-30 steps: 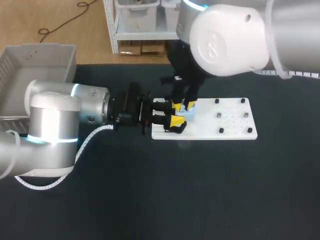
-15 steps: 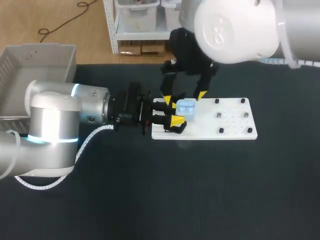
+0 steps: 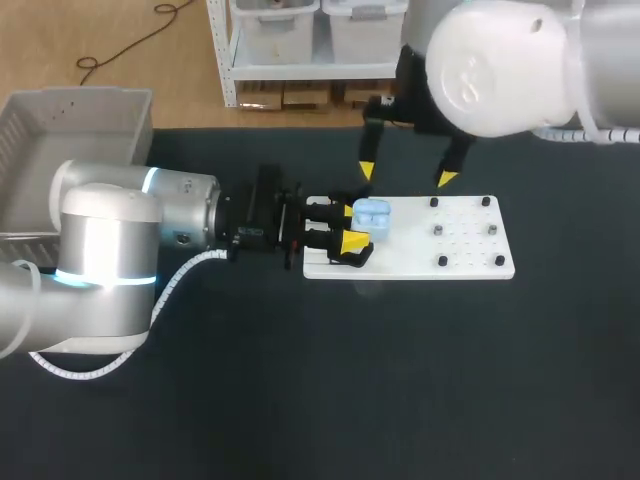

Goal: Pick up each earbud case from the left stands, insert the matching earbuds, close the lid, and place the case in the box.

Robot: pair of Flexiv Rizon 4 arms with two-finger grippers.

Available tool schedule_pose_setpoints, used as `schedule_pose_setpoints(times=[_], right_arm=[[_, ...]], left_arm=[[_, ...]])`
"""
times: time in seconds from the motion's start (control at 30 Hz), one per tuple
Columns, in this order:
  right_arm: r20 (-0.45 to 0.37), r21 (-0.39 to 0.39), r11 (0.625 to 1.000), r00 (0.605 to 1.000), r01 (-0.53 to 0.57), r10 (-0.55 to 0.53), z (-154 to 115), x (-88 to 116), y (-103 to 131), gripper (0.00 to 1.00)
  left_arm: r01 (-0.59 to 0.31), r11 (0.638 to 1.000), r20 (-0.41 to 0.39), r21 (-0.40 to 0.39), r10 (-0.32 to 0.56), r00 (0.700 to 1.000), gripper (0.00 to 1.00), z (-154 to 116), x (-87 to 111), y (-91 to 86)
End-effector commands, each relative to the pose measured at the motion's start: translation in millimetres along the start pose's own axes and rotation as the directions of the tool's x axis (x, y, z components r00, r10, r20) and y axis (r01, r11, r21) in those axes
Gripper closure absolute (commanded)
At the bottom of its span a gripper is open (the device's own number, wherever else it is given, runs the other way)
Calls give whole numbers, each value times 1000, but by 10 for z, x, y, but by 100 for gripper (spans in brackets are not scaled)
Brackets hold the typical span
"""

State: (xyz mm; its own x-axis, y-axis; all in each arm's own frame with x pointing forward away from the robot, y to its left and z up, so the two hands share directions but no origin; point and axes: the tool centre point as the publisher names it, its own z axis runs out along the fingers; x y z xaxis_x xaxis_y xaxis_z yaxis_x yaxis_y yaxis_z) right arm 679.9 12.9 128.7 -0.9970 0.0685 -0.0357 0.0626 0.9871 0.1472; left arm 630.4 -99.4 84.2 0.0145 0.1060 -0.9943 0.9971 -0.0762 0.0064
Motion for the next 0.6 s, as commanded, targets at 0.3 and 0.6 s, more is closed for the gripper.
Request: schedule_pose_setpoints(times=[0.3,0.6], right_arm=[[-93,39,999,996,1,3,251,3,-47,0],[-121,36,999,993,11,-6,181,203,-105,0]], left_arm=[[0,1000,-2,0,0,1000,100,0,-2,2],[0,1000,-2,0,0,1000,100,0,-2,2]])
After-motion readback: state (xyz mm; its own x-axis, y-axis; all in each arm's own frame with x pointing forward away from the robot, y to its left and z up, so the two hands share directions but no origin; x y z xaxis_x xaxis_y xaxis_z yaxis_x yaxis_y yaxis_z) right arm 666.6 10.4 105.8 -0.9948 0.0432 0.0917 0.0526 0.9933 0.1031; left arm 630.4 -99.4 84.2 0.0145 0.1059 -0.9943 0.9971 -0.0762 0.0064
